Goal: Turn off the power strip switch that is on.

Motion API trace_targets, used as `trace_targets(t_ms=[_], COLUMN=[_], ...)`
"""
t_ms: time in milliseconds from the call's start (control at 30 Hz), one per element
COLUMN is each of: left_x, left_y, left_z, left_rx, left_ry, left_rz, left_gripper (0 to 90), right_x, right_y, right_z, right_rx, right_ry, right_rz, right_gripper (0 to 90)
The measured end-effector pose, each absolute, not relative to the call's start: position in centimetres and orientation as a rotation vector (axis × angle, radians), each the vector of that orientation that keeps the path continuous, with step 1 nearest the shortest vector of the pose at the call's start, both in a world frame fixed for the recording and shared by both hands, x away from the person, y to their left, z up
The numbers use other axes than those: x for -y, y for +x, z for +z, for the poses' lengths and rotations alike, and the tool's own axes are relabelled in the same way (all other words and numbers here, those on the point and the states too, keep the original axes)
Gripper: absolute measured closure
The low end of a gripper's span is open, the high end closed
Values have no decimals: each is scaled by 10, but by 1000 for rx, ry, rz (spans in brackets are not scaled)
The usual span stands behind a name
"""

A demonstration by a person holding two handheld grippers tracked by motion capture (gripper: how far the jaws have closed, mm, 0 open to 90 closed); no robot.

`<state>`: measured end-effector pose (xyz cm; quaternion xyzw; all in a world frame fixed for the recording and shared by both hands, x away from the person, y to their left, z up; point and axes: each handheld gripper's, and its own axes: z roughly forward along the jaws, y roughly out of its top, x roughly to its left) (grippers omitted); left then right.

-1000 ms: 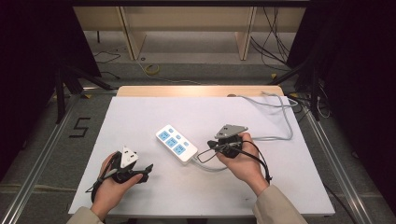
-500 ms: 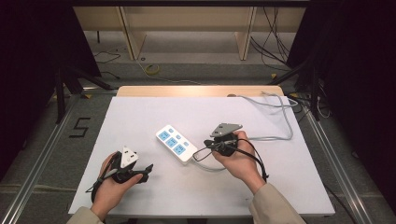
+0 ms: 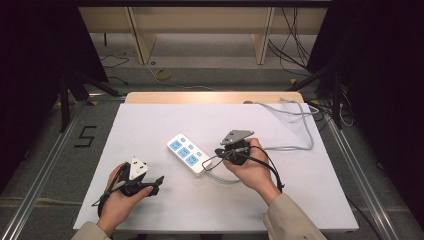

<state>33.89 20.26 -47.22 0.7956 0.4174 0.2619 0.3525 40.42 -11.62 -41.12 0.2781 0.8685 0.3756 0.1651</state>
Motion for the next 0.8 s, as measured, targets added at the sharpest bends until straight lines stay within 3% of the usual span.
trace_targets(t_ms=[800], left_x=[-202], left_y=[339], left_z=[-472], left_rx=[-1079], left_ry=[2054], left_rz=[678], left_gripper=[226], right_x=[99], right_y=[417], right_z=[-409], right_rx=[-2526], right_ry=[781], right_rz=[1024], right_gripper=[900])
